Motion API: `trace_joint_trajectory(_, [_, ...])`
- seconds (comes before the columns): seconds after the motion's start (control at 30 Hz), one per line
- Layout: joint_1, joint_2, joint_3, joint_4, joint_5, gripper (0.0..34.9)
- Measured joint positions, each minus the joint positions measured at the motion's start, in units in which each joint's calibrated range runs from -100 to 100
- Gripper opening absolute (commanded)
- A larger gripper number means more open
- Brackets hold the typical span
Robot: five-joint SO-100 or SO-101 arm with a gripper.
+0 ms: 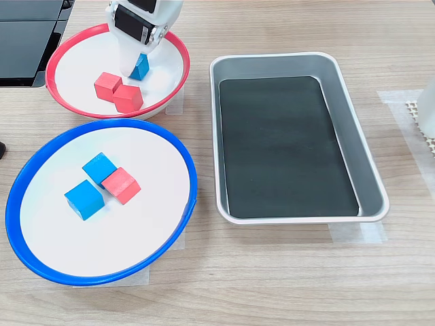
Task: Relocate any misplaced blocks to their matching dishes.
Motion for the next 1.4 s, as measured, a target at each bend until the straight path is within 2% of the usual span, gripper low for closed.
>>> trace_joint_trajectory(0.43, [-3.4, -4.3, 2.5, 2.0, -2.7, 0.3])
trace_joint_trajectory(0.6, [-6.2, -11.8, 2.9, 6.9, -5.8, 0.3])
trace_joint_trajectory(0.8, [-11.2, -17.6, 4.4, 11.9, -9.8, 0.3])
trace_joint_trajectory(1.2, [-25.9, -12.5, 1.6, 9.3, -23.2, 0.3])
trace_joint_trajectory(1.4, [-29.3, -4.0, -6.4, 9.4, -27.8, 0.3])
